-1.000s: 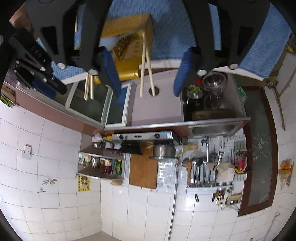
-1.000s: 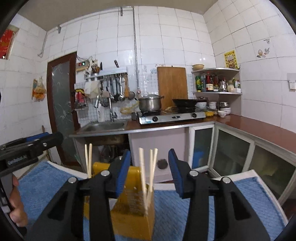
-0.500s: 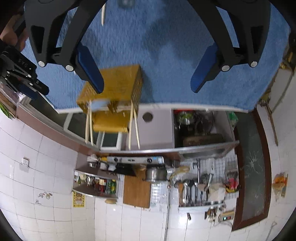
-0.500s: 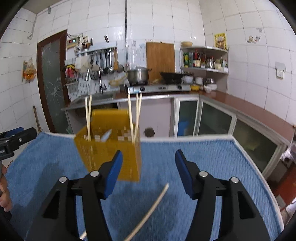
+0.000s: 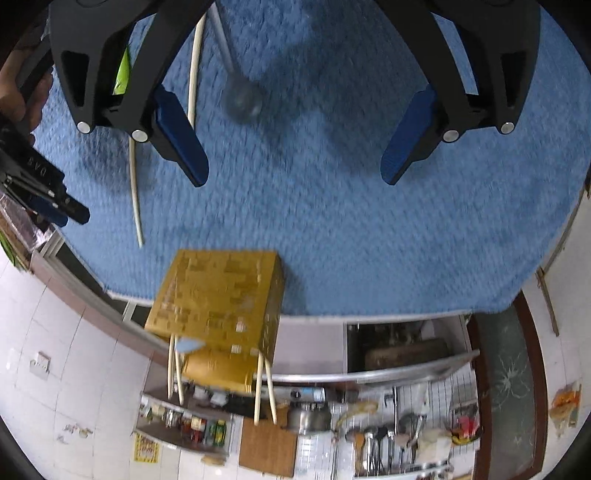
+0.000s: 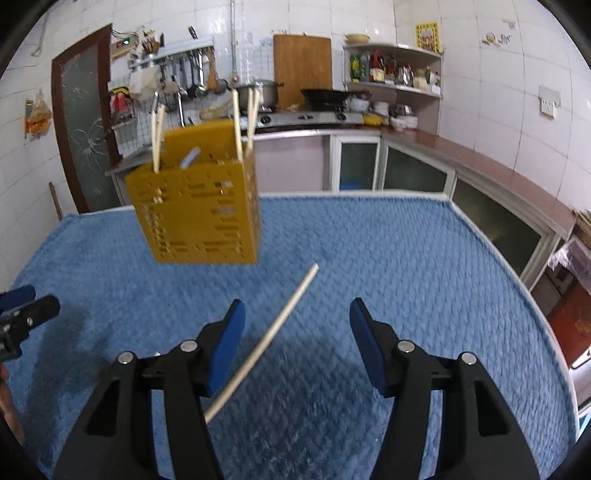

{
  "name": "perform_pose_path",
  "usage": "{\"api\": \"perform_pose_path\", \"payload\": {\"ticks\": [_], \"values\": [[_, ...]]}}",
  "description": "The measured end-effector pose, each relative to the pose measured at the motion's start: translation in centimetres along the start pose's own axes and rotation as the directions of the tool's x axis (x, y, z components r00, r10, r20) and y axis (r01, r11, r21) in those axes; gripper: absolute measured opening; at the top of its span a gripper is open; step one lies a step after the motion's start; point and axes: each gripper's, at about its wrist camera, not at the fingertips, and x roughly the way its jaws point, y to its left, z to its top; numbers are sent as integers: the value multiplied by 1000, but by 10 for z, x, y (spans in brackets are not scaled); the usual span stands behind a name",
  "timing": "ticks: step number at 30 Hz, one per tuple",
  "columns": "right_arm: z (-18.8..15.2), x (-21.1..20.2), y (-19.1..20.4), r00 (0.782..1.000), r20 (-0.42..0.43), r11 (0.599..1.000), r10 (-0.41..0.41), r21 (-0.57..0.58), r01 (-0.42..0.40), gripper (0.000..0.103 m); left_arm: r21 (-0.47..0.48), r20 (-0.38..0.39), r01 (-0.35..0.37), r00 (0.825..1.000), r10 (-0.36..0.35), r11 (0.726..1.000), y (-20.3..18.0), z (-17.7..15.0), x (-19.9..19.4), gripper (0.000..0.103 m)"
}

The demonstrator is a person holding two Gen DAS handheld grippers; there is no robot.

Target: Organize utensils

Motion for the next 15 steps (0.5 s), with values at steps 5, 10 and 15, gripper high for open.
{"api": "perform_pose_path", "payload": {"ticks": [5, 10, 15], "values": [[-6, 19, -7, 998, -62, 999, -26, 29, 28, 58, 7, -97, 28, 995, -27, 1000, -7, -14, 15, 68], [3, 48, -6, 991, -126, 998, -51, 36, 56, 58, 33, -157, 43, 987, -37, 999, -16, -21, 25, 56], [19, 81, -8, 982, -180, 995, -62, 62, 74, 57, 46, -200, 25, 980, -15, 999, -18, -27, 33, 52]]}}
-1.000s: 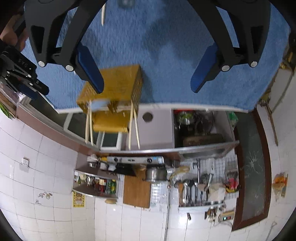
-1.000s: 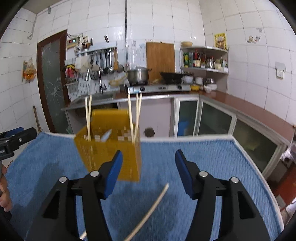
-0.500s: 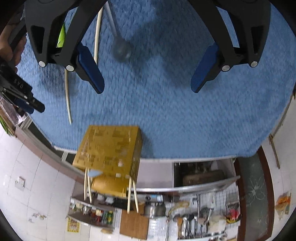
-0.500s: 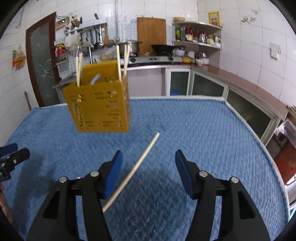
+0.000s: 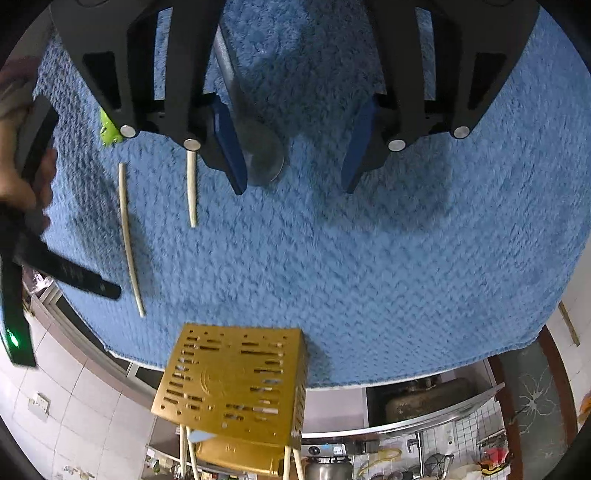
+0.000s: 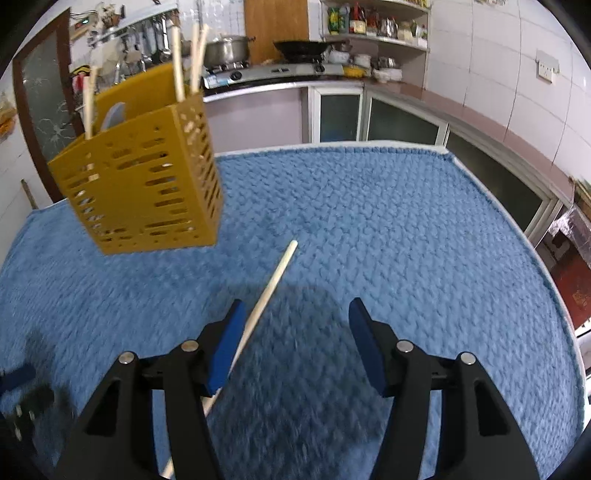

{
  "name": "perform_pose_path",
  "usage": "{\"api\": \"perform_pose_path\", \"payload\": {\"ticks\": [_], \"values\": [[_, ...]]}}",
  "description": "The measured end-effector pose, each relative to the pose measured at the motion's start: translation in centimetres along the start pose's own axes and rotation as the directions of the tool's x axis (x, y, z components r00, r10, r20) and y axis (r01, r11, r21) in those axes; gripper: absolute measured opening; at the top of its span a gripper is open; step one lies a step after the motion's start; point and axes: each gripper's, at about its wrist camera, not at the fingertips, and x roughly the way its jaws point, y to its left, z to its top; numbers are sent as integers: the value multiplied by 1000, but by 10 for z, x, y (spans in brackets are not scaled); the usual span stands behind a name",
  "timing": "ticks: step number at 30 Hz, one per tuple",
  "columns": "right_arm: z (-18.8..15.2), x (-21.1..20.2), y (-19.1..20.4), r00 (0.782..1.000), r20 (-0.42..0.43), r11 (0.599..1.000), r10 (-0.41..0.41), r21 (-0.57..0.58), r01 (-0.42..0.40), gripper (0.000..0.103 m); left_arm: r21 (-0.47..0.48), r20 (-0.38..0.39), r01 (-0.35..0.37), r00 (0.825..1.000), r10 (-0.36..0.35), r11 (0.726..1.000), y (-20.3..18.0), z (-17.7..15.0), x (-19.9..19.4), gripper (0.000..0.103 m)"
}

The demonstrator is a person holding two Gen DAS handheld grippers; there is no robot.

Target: Organize utensils

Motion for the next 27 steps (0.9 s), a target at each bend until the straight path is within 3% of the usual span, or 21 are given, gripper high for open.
{"api": "perform_pose_path", "payload": {"ticks": [4, 6, 8, 16, 18, 27], "values": [[15, 23, 6, 999, -45, 1000, -19, 9, 20, 46, -2, -24, -1, 1000, 1, 1000, -1, -1, 9, 50], [22, 38, 7, 996, -89, 999, -23, 25, 25, 36, 0, -41, 6, 999, -6, 1000, -1, -1, 14, 42], [26, 49, 9, 992, -125, 999, -32, 30, 36, 31, -2, -43, 10, 999, -10, 1000, -1, -1, 17, 41], [39, 62, 19, 982, -179, 998, -62, 13, 65, 20, -12, -54, 31, 998, -31, 999, 1, 4, 23, 27], [40, 62, 21, 982, -183, 999, -52, 3, 53, 12, -7, -53, 31, 998, -31, 1000, -1, 5, 24, 20], [38, 51, 12, 984, -180, 1000, -2, -3, 2, 6, 63, -27, 46, 999, -44, 997, -5, 14, 26, 0]]}}
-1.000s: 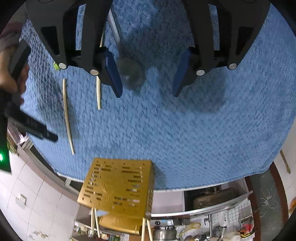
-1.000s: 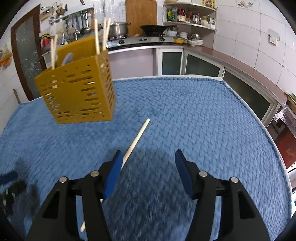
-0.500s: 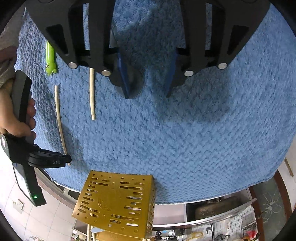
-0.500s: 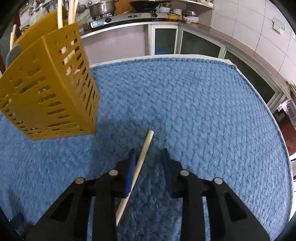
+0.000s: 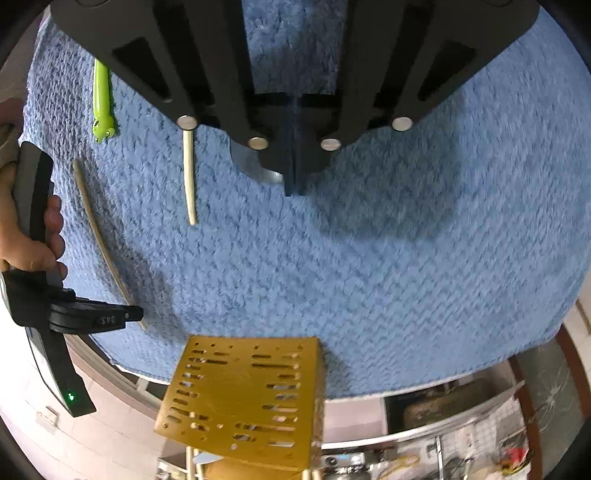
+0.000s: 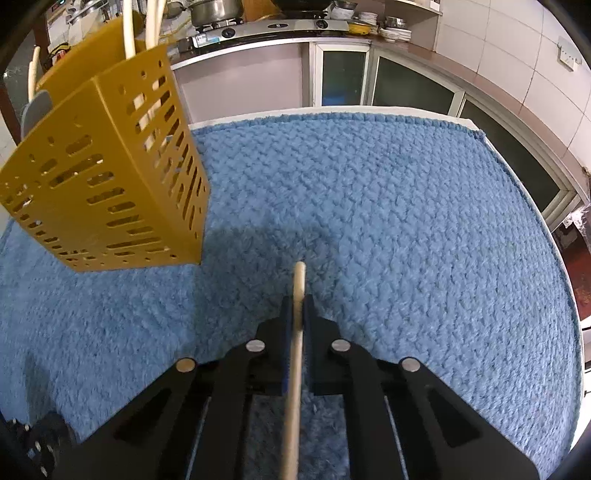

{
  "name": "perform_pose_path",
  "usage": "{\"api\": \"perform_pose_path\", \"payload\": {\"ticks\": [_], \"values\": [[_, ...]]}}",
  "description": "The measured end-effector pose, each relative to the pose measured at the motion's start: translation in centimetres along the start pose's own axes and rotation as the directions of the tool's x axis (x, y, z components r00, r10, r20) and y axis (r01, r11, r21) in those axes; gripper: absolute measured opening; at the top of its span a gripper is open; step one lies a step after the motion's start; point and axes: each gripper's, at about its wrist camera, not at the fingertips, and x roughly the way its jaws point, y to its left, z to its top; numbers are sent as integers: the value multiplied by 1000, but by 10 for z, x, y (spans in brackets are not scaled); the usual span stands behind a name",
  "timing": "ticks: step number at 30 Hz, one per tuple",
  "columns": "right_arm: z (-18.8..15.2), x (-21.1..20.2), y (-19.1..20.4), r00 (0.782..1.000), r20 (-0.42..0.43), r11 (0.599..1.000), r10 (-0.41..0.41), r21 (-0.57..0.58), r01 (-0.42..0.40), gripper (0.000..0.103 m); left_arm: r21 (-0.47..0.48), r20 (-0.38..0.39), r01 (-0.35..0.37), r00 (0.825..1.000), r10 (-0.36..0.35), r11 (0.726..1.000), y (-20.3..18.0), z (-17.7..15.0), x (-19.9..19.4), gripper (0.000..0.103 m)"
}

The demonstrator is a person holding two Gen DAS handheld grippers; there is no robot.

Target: Organize utensils

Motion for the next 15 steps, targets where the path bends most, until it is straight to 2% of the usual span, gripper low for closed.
{"api": "perform_pose_path", "payload": {"ticks": [4, 8, 12, 15], "values": [[-4, -5, -10, 1000, 7, 1000, 10, -7, -10, 6, 33, 11, -6, 1000, 5, 999, 2, 4, -2, 0], [-8, -7, -20, 1000, 8, 1000, 25, 1, -25, 6, -14, -17, 15, 1000, -15, 1000, 13, 7, -3, 0], [-11, -8, -24, 1000, 4, 1000, 27, -9, -27, 6, -79, -51, 68, 996, -72, 995, 21, 4, -8, 18], [-15, -12, -26, 1000, 7, 999, 30, -17, -30, 6, -102, -80, 99, 991, -107, 990, 20, 0, -8, 19]]}}
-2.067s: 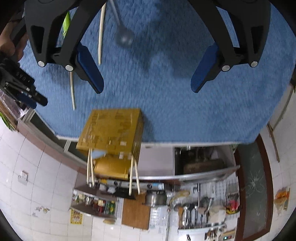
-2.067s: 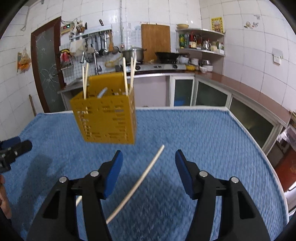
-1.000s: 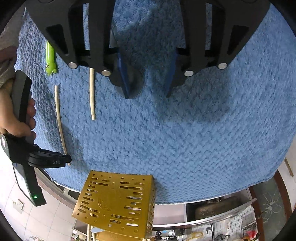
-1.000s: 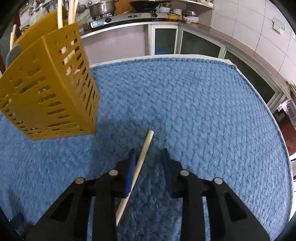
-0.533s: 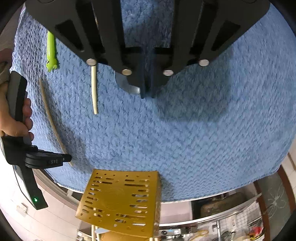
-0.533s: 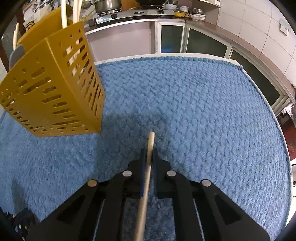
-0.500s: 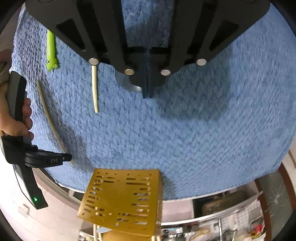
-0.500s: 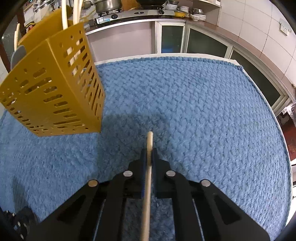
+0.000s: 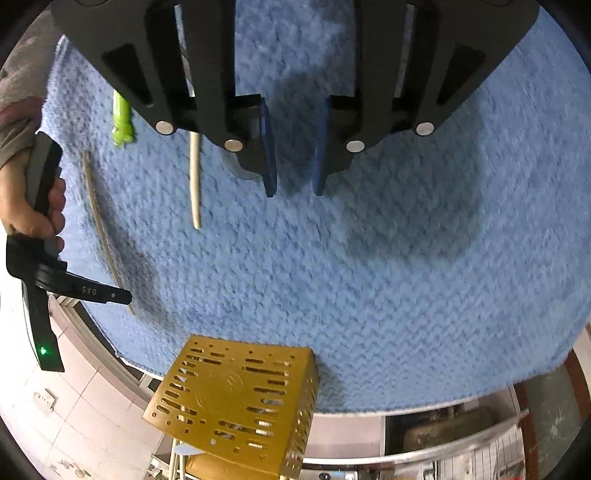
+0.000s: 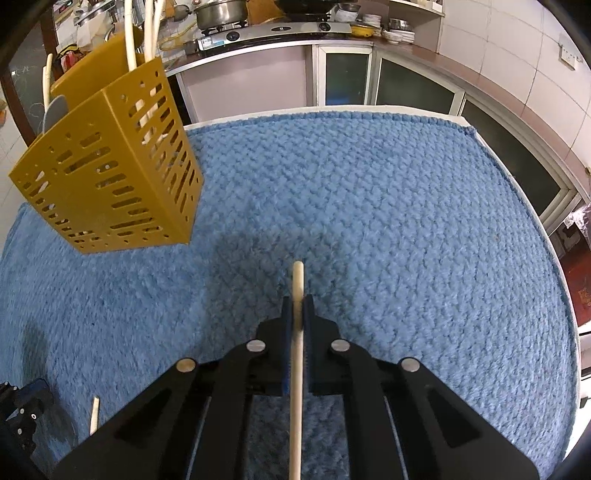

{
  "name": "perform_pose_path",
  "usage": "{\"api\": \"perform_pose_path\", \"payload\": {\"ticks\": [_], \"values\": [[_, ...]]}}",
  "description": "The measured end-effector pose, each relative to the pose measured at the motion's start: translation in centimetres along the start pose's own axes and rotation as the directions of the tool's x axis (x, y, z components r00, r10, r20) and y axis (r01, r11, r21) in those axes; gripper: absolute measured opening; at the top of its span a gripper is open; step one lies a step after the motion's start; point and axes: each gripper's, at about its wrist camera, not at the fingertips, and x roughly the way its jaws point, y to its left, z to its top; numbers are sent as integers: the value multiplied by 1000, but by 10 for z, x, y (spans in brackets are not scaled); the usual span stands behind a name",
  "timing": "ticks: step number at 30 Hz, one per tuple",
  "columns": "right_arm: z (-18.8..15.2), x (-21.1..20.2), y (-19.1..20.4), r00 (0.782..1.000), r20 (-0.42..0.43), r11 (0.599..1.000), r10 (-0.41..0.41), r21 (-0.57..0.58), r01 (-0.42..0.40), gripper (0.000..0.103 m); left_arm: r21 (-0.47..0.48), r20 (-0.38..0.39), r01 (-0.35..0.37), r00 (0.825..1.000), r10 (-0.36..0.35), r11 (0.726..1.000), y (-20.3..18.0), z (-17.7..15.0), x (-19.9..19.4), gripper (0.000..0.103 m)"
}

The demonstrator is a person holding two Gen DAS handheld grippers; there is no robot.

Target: Organize utensils

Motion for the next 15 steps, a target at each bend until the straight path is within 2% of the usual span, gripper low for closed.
{"api": "perform_pose_path", "payload": {"ticks": [5, 15], "values": [[-4, -5, -7, 1000, 0, 1000, 2, -4, -2, 6, -30, -36, 12, 999, -13, 999, -1, -6, 3, 19], [-18, -9, -18, 1000, -11, 1000, -6, -26, 6, 6, -54, -21, 31, 999, -32, 998, -4, -14, -9, 24]]}}
